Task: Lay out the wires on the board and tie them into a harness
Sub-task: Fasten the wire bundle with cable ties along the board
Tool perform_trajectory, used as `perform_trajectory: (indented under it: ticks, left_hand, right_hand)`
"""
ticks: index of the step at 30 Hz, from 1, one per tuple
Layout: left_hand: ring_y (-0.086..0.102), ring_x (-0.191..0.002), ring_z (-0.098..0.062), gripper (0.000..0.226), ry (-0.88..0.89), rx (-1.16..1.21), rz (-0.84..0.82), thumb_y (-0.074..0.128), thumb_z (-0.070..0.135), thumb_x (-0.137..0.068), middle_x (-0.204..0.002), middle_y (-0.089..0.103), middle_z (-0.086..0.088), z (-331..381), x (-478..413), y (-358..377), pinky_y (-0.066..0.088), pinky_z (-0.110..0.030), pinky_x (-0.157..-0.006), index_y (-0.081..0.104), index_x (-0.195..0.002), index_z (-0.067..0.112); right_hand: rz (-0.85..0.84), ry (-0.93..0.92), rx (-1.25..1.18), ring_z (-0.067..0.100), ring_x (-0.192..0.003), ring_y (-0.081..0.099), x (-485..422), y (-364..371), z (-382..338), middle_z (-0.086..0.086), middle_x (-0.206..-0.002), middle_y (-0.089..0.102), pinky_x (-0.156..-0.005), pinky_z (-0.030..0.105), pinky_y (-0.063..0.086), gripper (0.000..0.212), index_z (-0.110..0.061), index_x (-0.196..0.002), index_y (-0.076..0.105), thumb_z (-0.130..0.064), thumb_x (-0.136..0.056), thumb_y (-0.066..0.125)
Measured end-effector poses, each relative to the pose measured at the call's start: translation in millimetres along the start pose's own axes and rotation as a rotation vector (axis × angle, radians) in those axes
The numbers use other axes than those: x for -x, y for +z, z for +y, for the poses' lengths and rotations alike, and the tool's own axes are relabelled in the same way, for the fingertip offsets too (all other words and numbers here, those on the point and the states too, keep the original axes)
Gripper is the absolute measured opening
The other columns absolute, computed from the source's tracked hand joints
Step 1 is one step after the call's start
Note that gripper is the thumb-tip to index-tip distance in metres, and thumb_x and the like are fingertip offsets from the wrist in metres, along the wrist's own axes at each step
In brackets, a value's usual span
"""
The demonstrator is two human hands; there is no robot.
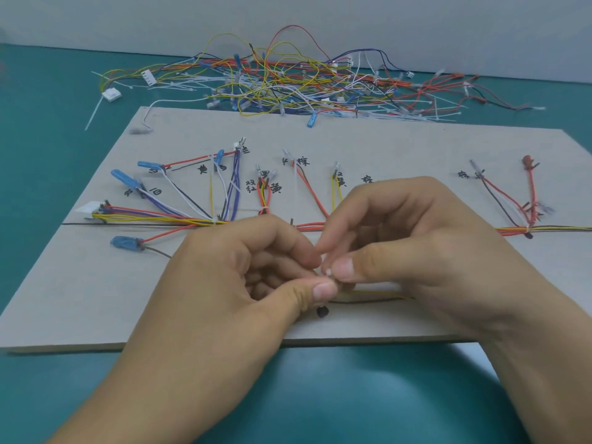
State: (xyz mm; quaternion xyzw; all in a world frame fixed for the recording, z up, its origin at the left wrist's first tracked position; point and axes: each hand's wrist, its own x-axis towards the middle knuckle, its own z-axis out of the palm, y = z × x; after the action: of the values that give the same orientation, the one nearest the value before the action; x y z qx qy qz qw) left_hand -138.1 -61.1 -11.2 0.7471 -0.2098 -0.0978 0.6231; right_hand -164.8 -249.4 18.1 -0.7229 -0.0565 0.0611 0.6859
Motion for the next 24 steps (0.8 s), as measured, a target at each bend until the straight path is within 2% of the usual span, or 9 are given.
perform_trajectory:
  ticks: [3,6,8,11,14,17,20,24]
  left_hand:
    - [0.073,-0.064,-0.012,0.009,0.029,-0.023,-0.021,0.077,0.029,-0.080,-0.075,0.078,0.010,1.5,0.0,0.8,0.058,-0.043,-0.065,0.075,-0.089,0.029]
    - [0.071,-0.064,-0.024,0.006,0.001,-0.020,-0.031,0.074,0.033,-0.081,-0.074,0.078,0.005,0.6,-1.6,-0.7,0.058,-0.046,-0.063,0.077,-0.086,0.029]
    - [0.070,-0.065,-0.028,0.007,-0.015,-0.021,-0.041,0.073,0.033,-0.080,-0.072,0.077,0.002,0.7,-2.7,-1.0,0.058,-0.044,-0.062,0.078,-0.083,0.028]
    - [0.066,-0.059,-0.016,0.008,-0.030,-0.011,-0.067,0.073,0.035,-0.079,-0.070,0.076,0.003,0.0,-4.3,-1.3,0.052,-0.029,-0.055,0.079,-0.083,0.030]
    - [0.064,-0.058,-0.005,0.009,-0.023,-0.033,-0.099,0.071,0.035,-0.082,-0.071,0.077,0.006,-1.1,-4.9,-2.5,0.049,-0.020,-0.054,0.080,-0.083,0.033]
    - [0.059,-0.058,-0.008,0.011,-0.014,-0.062,-0.119,0.069,0.035,-0.083,-0.072,0.076,0.007,-1.9,-3.7,-0.1,0.046,-0.023,-0.055,0.079,-0.086,0.038]
    - [0.051,-0.053,-0.008,0.011,0.002,-0.076,-0.095,0.068,0.034,-0.083,-0.066,0.073,0.007,-1.4,-2.8,2.6,0.039,-0.022,-0.048,0.079,-0.085,0.033]
    - [0.040,-0.046,-0.001,0.013,0.027,-0.173,-0.076,0.066,0.036,-0.079,-0.057,0.063,0.005,-0.1,0.2,5.5,0.032,-0.017,-0.044,0.076,-0.080,0.028]
  right_hand:
    - [0.055,0.019,-0.049,0.022,-0.058,0.060,-0.3,0.9,0.4,0.015,-0.066,0.065,-0.058,0.030,0.053,0.024,-0.012,-0.076,0.075,0.009,-0.066,0.067]
    - [0.071,0.052,-0.066,0.022,-0.055,0.061,-1.0,2.1,2.5,0.014,-0.065,0.062,-0.054,0.031,0.053,0.024,-0.013,-0.073,0.072,0.010,-0.066,0.067]
    - [0.067,0.068,-0.079,0.024,-0.055,0.062,-1.3,2.2,3.0,0.016,-0.066,0.062,-0.053,0.030,0.053,0.024,-0.010,-0.075,0.068,0.011,-0.065,0.067]
    - [0.065,0.093,-0.124,0.026,-0.055,0.062,-2.3,0.6,3.3,0.019,-0.067,0.064,-0.052,0.031,0.053,0.025,-0.008,-0.079,0.061,0.013,-0.065,0.065]
    - [0.075,0.103,-0.147,0.027,-0.056,0.061,-2.8,-0.3,3.3,0.020,-0.068,0.064,-0.050,0.031,0.051,0.026,-0.008,-0.079,0.058,0.014,-0.066,0.063]
    - [0.092,0.109,-0.158,0.028,-0.058,0.059,-3.2,0.1,3.8,0.017,-0.068,0.064,-0.049,0.029,0.048,0.029,-0.010,-0.079,0.052,0.018,-0.072,0.060]
    - [0.100,0.111,-0.161,0.026,-0.059,0.057,-3.5,1.5,2.7,0.014,-0.067,0.063,-0.048,0.027,0.046,0.026,-0.010,-0.080,0.051,0.013,-0.071,0.060]
    - [0.121,0.110,-0.181,0.022,-0.054,0.057,-3.9,3.6,1.7,0.014,-0.068,0.062,-0.047,0.028,0.044,0.037,-0.011,-0.084,0.045,0.025,-0.080,0.056]
